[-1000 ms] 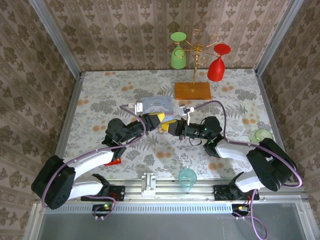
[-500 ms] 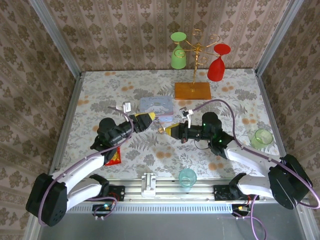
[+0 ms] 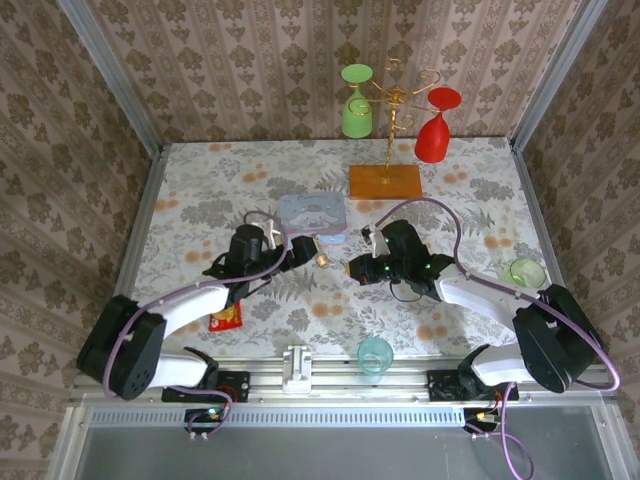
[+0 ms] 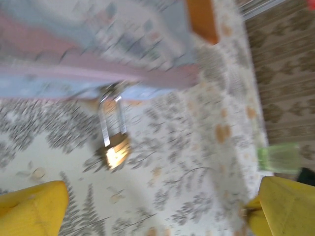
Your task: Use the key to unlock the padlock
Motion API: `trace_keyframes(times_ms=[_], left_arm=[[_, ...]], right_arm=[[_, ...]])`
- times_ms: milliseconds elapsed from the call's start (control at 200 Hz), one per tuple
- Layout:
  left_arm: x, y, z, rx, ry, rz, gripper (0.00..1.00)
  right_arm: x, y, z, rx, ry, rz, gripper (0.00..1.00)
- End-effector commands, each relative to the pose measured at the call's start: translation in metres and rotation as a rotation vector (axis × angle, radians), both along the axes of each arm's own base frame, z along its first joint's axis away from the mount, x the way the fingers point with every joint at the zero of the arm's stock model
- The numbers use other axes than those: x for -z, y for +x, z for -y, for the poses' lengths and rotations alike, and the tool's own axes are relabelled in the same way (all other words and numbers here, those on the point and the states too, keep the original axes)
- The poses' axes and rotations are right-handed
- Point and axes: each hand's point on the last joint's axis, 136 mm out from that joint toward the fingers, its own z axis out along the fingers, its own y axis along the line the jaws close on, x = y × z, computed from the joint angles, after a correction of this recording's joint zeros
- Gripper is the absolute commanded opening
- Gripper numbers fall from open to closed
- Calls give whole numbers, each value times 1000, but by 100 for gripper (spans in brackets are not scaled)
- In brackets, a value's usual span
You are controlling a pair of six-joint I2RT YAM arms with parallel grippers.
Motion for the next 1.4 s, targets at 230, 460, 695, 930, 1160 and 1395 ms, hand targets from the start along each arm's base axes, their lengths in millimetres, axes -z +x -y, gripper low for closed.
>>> trace_keyframes(times_ms=[230,460,695,930,1160,1395], left_arm=[[22,31,32,-59,-26,28,80],[46,39,33,-93,-39,25,65],[64,39,30,-151,3,58,50],[80,38,28,-176,-11,40,29],[88,37,24,-181,24,25,18],[77,40,28,-182,-9,29,5]], right_arm=[[16,0,13,60,-55,-22,0],[19,-5,16,55,-59,-26,0],[23,-6,17,59,-58,-32,0],[20,-4,16,59,-53,-29,0],[23,0,10,60,-36,-45,0],[33,3,1,67,1,-91,0]])
